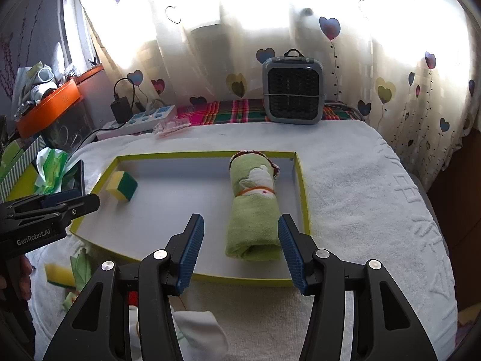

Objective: Organize soft objects
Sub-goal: 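Withdraw both grippers from the box toward the remaining items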

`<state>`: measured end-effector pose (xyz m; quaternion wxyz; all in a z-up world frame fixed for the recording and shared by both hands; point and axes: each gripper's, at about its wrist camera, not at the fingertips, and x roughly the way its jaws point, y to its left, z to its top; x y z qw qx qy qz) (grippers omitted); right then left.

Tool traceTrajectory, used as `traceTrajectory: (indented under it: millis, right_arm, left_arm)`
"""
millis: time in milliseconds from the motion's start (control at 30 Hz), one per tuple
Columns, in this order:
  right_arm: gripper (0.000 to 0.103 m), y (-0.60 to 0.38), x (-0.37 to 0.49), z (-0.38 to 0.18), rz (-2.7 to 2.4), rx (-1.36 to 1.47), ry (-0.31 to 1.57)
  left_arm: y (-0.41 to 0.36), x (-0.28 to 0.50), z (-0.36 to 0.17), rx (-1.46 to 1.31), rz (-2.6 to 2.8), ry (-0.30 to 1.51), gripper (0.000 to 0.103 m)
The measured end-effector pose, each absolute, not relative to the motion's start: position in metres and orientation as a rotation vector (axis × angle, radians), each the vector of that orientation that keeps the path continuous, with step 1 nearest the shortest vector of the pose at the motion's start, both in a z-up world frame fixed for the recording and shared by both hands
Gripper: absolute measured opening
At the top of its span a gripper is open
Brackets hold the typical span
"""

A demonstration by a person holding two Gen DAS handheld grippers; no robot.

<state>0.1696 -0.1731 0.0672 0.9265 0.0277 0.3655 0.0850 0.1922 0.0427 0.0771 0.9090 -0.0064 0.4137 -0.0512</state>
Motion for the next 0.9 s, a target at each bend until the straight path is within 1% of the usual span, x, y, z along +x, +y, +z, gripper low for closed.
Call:
traceTrajectory:
  millis: [600,767,867,900]
  right_arm:
    - [0.053,-0.177,0.122,0.065,0.191,0.109,0.754]
    - [0.053,-0.177,0.111,0.062,0.196,0.120,0.758]
    - [0.054,-0.178,0.105,0.059,0.195,0.136,0.766]
    - [0.056,-0.179,0.103,0.058,0.195,0.142,0.769]
  left_arm:
    - [0.045,0.122,0.080,0.002,-0.071,0.803,0.048]
    - [0.053,0.107,0.076,-0.031,-0.077,0.799,0.048]
    - [0.060,0.097,0.073,-0.053,-0.073,0.799,0.048]
    - [0.063,0.094,0.072,-0.060,-0.063,0.797,0.048]
